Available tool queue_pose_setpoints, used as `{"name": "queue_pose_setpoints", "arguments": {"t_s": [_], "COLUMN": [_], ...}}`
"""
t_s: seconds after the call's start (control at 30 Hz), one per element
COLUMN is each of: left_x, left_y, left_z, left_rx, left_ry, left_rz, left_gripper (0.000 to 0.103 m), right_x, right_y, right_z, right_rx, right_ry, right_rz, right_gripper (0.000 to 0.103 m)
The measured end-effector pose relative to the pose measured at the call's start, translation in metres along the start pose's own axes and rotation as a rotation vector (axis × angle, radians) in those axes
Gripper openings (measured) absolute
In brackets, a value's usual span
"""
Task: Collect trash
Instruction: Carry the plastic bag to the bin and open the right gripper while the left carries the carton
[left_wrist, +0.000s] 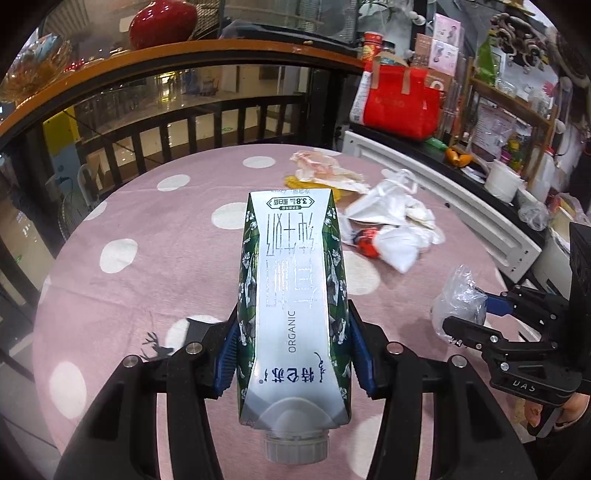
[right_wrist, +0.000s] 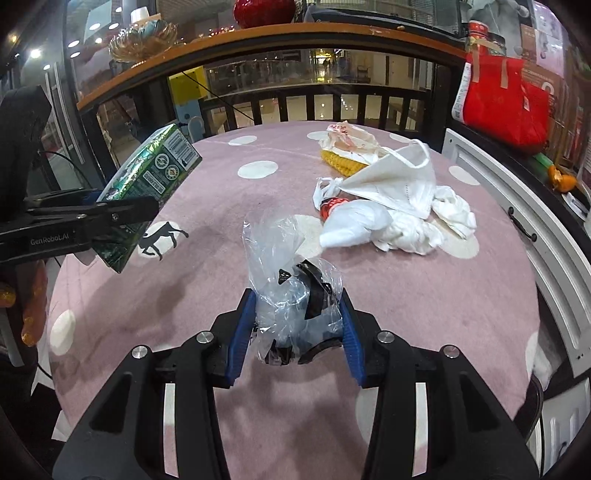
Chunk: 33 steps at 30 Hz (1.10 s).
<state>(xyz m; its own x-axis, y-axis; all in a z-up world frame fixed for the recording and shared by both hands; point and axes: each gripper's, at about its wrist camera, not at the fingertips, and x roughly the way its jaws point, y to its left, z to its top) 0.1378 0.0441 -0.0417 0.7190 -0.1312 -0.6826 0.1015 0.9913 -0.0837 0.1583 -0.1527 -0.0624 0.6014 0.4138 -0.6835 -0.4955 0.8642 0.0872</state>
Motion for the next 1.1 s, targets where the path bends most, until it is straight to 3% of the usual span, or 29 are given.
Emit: {"name": "queue_pose_setpoints", "arguments": {"t_s": [0.37, 0.73, 0.93, 1.1], "left_x": [-0.017, -0.018, -0.013, -0.001], "left_y": [-0.066, -0.134, -0.179, -0.225], "left_z": [-0.011, -0.017, -0.019, -0.026], "left_rx": [0.068, 0.158, 0.235, 0.300], "left_ry": [-0.026, -0.028, -0.017, 0.022], "left_rz": [-0.126, -0.251, -0.331, -0.398], "left_gripper": [0.051, 0.051, 0.051, 0.051], "right_x": [-0.064, -0.111, -0.120, -0.096], "right_y": [-0.039, -0.114, -0.167, -0.207], "right_z": [-0.036, -0.088, -0.128, -0.167], "right_rx": [0.073, 0.235, 0.364, 0.469], "right_ry": [-0.070, -0.090, -0.057, 0.029], "right_rz": [-0.077, -0.257, -0.357, -0.389], "right_gripper": [0.044, 0.044, 0.044, 0.044]}}
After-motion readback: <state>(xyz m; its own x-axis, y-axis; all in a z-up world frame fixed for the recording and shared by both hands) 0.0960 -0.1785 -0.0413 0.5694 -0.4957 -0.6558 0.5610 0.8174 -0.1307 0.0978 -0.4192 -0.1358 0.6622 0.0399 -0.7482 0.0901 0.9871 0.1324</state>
